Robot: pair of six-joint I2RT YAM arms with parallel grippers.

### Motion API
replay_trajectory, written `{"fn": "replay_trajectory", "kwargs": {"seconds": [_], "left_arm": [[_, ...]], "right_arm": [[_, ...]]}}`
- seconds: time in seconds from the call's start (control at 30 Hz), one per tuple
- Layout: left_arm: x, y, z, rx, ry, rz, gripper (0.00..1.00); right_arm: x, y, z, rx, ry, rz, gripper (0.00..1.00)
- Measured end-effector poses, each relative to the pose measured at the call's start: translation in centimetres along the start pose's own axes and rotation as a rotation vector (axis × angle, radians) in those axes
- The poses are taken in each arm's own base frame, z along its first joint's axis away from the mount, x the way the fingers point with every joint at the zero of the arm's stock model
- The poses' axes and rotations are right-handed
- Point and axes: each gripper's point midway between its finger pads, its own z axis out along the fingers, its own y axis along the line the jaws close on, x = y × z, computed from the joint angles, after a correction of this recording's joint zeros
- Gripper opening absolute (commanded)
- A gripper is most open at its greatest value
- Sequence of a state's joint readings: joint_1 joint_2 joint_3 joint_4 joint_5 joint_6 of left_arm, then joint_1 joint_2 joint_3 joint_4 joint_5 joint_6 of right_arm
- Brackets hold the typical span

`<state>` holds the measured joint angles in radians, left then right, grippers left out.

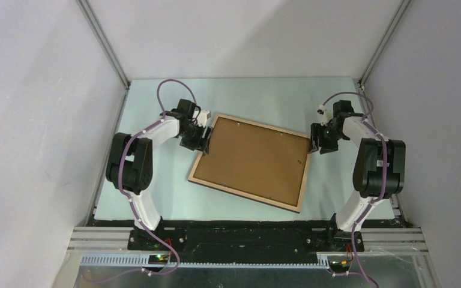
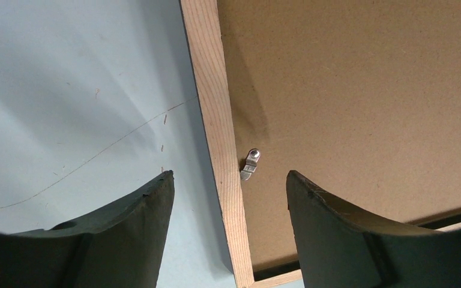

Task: Put the photo into the frame
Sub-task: Install the photo frame at the center of the board.

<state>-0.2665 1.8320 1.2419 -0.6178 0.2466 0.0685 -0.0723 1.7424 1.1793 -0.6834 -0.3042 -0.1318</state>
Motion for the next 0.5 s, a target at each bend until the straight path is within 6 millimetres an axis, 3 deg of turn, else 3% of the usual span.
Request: {"fn": "replay_trajectory", "kwargs": {"seconds": [0.33, 0.5], "left_arm": [[-0.1, 0.0, 0.0, 0.0, -0.004, 0.001, 0.73], [-0.1, 0.0, 0.0, 0.0, -0.004, 0.001, 0.73]], "right_arm": [[0.5, -0.2, 2.5, -0.026, 0.049, 0.061, 0.44], [0.2, 0.1, 3.0, -0.053, 0.054, 0.08, 0.3]]}}
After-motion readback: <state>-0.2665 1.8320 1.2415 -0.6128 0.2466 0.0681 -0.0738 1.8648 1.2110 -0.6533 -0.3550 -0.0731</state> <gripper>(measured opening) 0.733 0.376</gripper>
